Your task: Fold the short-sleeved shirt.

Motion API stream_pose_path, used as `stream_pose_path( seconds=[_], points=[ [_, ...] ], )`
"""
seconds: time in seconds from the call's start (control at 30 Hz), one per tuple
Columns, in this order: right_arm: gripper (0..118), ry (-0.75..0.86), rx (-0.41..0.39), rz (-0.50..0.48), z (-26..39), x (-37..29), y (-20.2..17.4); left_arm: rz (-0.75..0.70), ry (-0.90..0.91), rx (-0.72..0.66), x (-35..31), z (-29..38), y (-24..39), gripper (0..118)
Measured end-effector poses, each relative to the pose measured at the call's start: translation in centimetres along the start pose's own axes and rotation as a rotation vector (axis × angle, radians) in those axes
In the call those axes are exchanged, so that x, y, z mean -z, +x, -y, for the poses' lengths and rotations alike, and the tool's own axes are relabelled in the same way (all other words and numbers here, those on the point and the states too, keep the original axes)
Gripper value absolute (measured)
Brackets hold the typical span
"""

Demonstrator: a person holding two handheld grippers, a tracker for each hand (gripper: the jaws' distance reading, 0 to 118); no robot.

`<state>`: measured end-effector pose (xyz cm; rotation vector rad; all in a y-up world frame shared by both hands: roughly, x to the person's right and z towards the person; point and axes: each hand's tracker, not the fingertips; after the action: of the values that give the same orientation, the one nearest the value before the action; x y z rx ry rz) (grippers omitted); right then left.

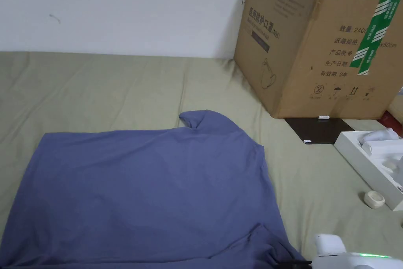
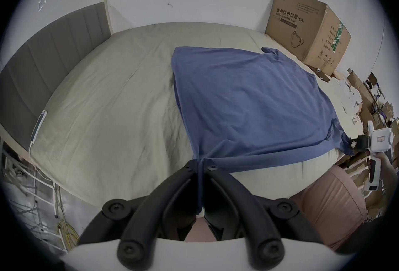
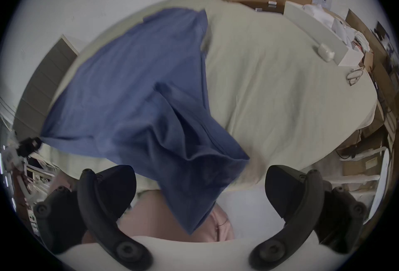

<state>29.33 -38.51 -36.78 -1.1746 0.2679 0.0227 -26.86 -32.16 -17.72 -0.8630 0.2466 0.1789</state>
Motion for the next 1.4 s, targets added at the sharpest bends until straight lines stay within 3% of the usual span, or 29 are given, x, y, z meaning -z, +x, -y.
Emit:
stream_pose_path(
  seconds=[0.03, 0.1, 0.13, 0.2, 0.23, 0.27, 0.3, 0.5, 0.87, 1.03, 1.13, 1.27, 1.37, 1.4],
  points=[
    [100, -0.045, -0.049, 0.046, -0.3, 0.9, -0.4, -0.005, -0.011, -0.008, 0.3, -0.1, -0.3, 4],
    [91, -0.044, -0.198, 0.158, 0.3, 1.6, -1.6, -0.016, -0.046, -0.022, 1.1, 0.6, 0.4, 4],
    [70, -0.028, -0.253, 0.151, 0.5, 1.3, -2.0, -0.021, -0.065, -0.032, 1.5, 0.7, 0.2, 4],
    [58, -0.01, -0.229, 0.061, 0.0, 0.4, -2.4, -0.019, -0.098, -0.053, 0.9, 0.8, 1.0, 4],
    [50, -0.004, -0.227, 0.062, 0.2, -0.3, -2.6, -0.014, -0.105, -0.064, 0.9, 1.0, 1.0, 4],
    [23, 0.016, -0.233, 0.072, 0.6, -1.1, -2.8, -0.008, -0.101, -0.076, 0.9, 1.2, 0.8, 4],
    [7, 0.042, -0.246, 0.067, 0.6, -1.4, -2.9, 0.004, -0.094, -0.087, 0.8, 1.3, 0.6, 4],
    [7, 0.071, -0.161, -0.01, 0.9, -4.1, -1.1, 0.032, -0.084, -0.089, -1.3, 1.3, 0.5, 4],
    [7, 0.012, -0.175, -0.032, 1.9, -10.1, -1.2, 0.114, -0.218, -0.078, -4.1, 2.2, -0.3, 4],
    [7, -0.048, -0.148, -0.061, -7.2, -10.3, -3.0, 0.13, -0.326, -0.02, -0.4, -5.1, -1.0, 4],
    [7, -0.084, -0.136, -0.099, -13.5, -8.7, -4.2, 0.153, -0.361, -0.077, 2.8, -10.0, -1.8, 4],
    [7, -0.152, -0.186, -0.016, -20.3, -3.5, -6.3, 0.149, -0.467, -0.059, 8.5, -14.6, -1.8, 4],
    [7, -0.195, -0.091, -0.002, -22.7, 1.3, -6.7, 0.15, -0.506, -0.089, 12.1, -15.4, -1.8, 6],
    [7, -0.195, -0.048, 0.002, -23.0, 2.6, -6.7, 0.118, -0.447, -0.177, 13.1, -15.4, -2.3, 12]
  ],
)
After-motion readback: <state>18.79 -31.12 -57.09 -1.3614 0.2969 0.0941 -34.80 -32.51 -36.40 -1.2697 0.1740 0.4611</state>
